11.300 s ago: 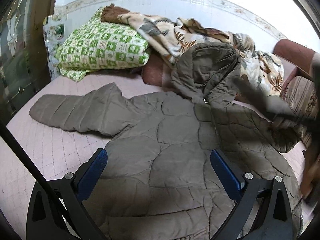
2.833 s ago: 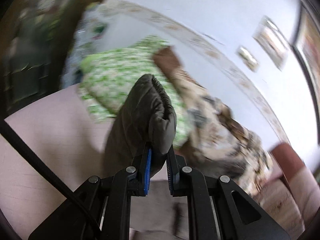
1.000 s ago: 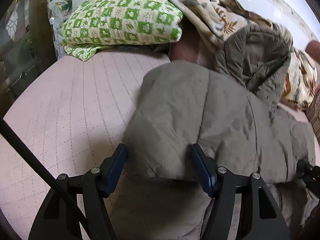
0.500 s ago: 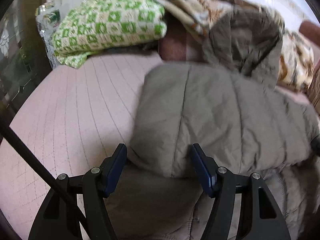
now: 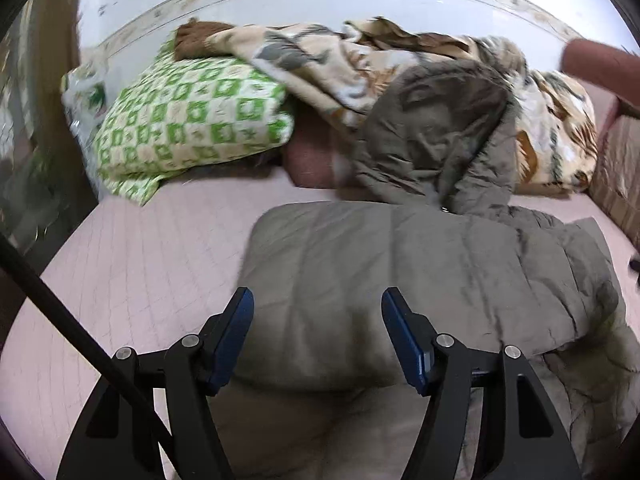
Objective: Fold large clothes
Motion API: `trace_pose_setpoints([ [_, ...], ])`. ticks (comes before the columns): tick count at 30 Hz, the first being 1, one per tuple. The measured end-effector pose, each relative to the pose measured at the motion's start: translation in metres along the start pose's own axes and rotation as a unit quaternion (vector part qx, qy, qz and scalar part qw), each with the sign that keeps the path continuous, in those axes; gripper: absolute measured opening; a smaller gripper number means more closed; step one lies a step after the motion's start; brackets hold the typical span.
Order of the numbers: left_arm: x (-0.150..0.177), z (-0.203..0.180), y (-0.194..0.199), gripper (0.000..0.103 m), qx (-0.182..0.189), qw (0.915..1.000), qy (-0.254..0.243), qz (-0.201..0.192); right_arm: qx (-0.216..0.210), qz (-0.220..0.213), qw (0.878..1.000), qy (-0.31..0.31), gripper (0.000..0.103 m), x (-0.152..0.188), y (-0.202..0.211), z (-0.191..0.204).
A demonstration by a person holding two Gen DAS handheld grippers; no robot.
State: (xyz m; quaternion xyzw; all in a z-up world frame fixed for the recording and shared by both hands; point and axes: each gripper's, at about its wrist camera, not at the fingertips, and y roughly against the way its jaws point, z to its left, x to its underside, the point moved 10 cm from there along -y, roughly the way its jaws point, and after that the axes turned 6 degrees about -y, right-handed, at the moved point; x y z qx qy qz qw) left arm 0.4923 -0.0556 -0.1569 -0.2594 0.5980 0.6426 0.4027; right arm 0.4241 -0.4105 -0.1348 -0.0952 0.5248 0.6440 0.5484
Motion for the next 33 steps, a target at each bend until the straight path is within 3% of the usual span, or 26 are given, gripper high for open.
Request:
trace_pose_setpoints([
  [4, 0.006, -0.02, -0.02, 0.068, -0.002, 0.9995, -0.022, 0.023, -0.041, 0.014, 0.995, 0.086, 0.049, 0.019, -0.009, 0.044],
  [6, 0.008, -0.024, -0.028, 0.068, -0.005, 0.999, -0.027, 0.035, -0.033, 0.03, 0.991, 0.128, 0.049, 0.032, -0.025, 0.055],
  [9, 0.015, -0.027, -0.039, 0.071, 0.003, 0.9983, -0.027, 0.052, -0.016, 0.074, 0.988, 0.131, 0.049, 0.048, -0.054, 0.047],
  [11, 0.022, -0.026, -0.05, 0.079, 0.005, 0.9971, -0.022, 0.072, -0.009, 0.105, 0.986, 0.128, 0.049, 0.055, -0.068, 0.04],
  [15, 0.029, -0.024, -0.058, 0.081, 0.021, 0.996, -0.001, 0.087, 0.003, 0.105, 0.984, 0.145, 0.051, 0.059, -0.072, 0.04],
  [24, 0.014, -0.025, -0.035, 0.081, 0.027, 0.9986, 0.002, 0.046, -0.02, 0.101, 0.986, 0.133, 0.052, 0.054, -0.057, 0.046],
  [29, -0.004, -0.032, -0.009, 0.081, 0.025, 0.9997, -0.008, -0.004, -0.031, 0.056, 0.988, 0.14, 0.055, 0.04, -0.034, 0.05],
  [33, 0.0, -0.035, -0.015, 0.081, 0.012, 0.9996, -0.026, 0.002, -0.028, 0.057, 0.988, 0.138, 0.055, 0.039, -0.036, 0.047],
])
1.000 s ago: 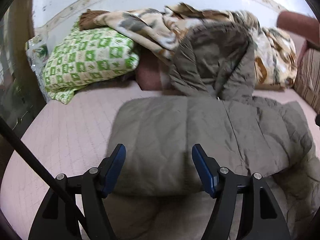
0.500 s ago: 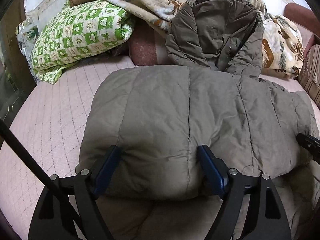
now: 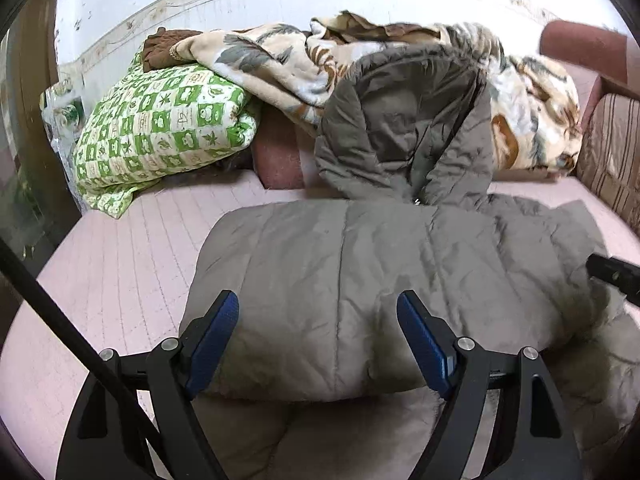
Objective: Fold large clothes
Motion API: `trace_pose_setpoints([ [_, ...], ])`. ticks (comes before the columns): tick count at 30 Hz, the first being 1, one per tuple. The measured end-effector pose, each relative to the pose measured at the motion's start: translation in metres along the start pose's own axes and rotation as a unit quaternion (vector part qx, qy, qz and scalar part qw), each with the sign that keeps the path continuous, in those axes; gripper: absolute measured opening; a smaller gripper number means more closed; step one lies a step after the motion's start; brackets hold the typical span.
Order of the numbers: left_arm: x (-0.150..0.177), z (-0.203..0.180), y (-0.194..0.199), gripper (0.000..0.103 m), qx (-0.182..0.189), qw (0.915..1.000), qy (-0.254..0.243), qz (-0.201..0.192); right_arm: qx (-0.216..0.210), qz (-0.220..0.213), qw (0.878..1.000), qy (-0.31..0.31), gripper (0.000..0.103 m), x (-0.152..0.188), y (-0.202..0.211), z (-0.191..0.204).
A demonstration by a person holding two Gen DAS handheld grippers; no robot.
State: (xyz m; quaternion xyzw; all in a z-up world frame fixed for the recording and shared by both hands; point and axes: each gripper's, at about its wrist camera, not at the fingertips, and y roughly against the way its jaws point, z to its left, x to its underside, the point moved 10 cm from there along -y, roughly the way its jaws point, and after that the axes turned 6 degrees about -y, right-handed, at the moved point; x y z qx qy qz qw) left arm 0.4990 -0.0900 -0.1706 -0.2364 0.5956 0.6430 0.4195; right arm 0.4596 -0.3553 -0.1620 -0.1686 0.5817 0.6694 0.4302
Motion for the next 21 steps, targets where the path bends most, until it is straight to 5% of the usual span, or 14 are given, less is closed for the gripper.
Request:
trace_pose_setpoints([
  [9, 0.025, 0.0, -0.033, 0.081, 0.011, 0.9976, 0.008, 0.069, 0.016, 0.038, 0.999, 0.013, 0.055, 0.013, -0.02, -0.004],
  [21, 0.018, 0.002, -0.017, 0.083, 0.013, 0.9986, 0.013, 0.049, 0.006, 0.039, 0.999, 0.018, 0.057, 0.014, -0.009, 0.002],
])
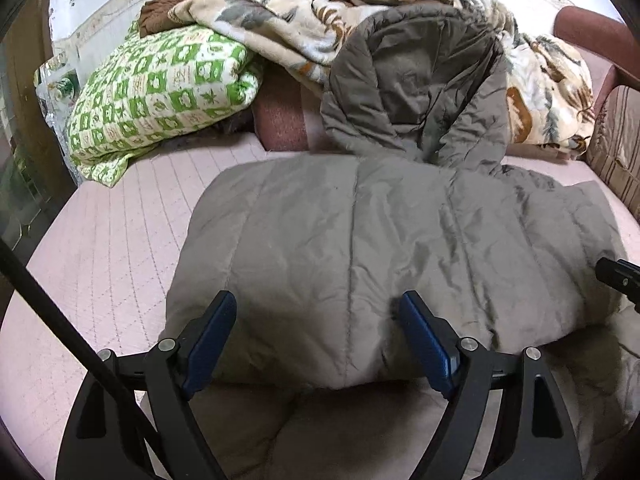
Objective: Fold large clothes
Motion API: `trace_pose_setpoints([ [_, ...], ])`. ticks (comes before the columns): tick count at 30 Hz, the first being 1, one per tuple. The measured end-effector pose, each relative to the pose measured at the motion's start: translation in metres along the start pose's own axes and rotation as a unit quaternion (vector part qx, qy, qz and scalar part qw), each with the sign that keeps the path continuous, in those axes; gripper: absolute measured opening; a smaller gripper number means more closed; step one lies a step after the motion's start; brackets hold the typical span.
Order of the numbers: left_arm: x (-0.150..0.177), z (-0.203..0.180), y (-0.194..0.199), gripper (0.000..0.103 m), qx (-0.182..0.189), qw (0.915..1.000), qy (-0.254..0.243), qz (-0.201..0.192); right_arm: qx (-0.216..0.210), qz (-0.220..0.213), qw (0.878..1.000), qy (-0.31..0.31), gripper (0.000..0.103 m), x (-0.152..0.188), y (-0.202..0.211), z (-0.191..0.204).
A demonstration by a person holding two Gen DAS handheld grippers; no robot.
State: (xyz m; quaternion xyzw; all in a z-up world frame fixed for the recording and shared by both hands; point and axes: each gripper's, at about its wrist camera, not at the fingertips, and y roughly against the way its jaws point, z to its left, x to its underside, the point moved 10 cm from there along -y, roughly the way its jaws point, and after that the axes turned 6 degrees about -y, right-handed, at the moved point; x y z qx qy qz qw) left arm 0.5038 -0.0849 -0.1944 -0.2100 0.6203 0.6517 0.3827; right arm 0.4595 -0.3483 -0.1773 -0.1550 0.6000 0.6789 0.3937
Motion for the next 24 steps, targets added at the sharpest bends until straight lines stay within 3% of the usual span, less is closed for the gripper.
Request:
trace_pose_setpoints([
  [7, -0.002, -0.013, 0.024, 0.083, 0.012, 0.9997, -0.016, -0.014, -0.018, -0.001, 1.0, 0.008, 0.057, 0.002, 0.015, 0.014],
  [16, 0.032, -0.027, -0.005, 0.083, 0.02, 0.9977, -0.029, 0.058, -0.014, 0.044, 0.999, 0.01, 0.057, 0.028, -0.002, 0.011],
  [24, 0.026, -0.027, 0.006, 0.083, 0.024, 0.9981, -0.026, 0.051, -0.025, 0.057, 0.998, -0.004, 0.057, 0.027, -0.004, 0.013],
])
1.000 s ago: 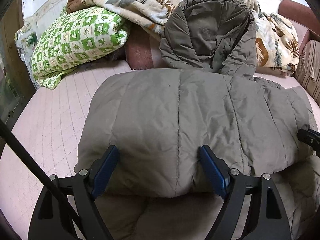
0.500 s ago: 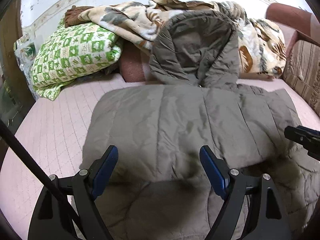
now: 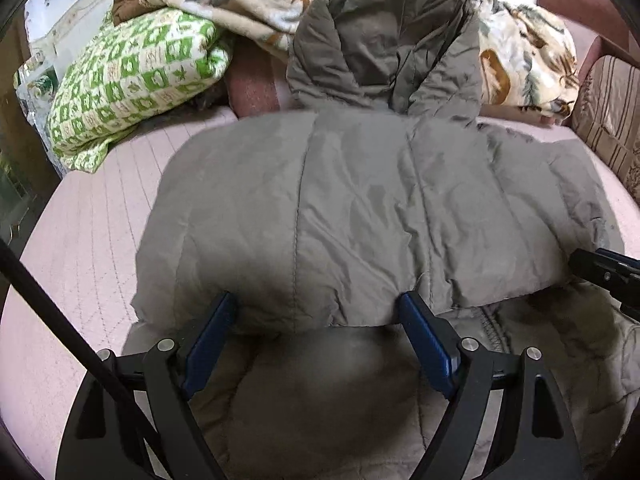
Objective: Fold large clothes
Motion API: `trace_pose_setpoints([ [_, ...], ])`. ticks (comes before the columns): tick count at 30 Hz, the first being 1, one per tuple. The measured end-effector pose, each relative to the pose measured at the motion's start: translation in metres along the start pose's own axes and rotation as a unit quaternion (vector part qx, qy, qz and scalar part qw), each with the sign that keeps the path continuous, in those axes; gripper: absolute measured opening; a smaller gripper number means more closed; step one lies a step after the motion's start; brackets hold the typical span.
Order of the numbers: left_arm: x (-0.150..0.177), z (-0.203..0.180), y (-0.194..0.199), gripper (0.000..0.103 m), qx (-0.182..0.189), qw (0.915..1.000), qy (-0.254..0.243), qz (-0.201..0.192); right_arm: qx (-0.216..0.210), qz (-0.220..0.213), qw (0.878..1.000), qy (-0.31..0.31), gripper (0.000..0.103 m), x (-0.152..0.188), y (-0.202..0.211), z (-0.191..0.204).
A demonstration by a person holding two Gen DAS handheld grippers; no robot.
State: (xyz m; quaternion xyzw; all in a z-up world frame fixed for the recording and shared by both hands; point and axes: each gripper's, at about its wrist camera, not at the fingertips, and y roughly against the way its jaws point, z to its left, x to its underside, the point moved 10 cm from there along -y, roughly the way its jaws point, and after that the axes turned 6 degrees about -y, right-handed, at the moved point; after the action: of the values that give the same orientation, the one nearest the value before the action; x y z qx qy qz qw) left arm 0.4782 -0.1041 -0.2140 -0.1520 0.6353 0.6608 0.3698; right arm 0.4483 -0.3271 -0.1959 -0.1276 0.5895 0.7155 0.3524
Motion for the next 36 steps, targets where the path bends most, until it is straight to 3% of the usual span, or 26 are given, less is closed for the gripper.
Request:
trace_pose_setpoints([
  [10, 0.01, -0.014, 0.046, 0.083, 0.005, 0.9993, -0.027, -0.024, -0.013, -0.012, 0.999, 0.027, 0.057, 0.013, 0.034, 0.017],
  [20, 0.091, -0.046, 0.091, 0.083, 0.004, 0.9986, -0.051, 0.01, -0.013, 0.003, 0.997, 0.07, 0.057, 0.077, 0.064, 0.04],
  [26, 0.138, -0.055, 0.1, 0.083, 0.013, 0.9983, -0.037, 0.043, -0.022, 0.028, 0.998, 0.058, 0.057, 0.117, 0.073, 0.036],
  [31, 0.119, -0.048, 0.12, 0.083, 0.003, 0.9995, -0.032, 0.004, -0.035, 0.018, 0.999, 0.033, 0.058, 0.12, 0.089, 0.026],
  [34, 0.087, -0.043, 0.134, 0.083, -0.026, 0.998, -0.038, -0.043, -0.034, -0.003, 0.999, 0.013, 0.063, 0.114, 0.105, 0.014],
  [36, 0.064, -0.043, 0.138, 0.083, -0.023, 0.9972, -0.036, -0.062, -0.03, -0.01, 1.0, 0.0, 0.066, 0.113, 0.112, 0.006],
])
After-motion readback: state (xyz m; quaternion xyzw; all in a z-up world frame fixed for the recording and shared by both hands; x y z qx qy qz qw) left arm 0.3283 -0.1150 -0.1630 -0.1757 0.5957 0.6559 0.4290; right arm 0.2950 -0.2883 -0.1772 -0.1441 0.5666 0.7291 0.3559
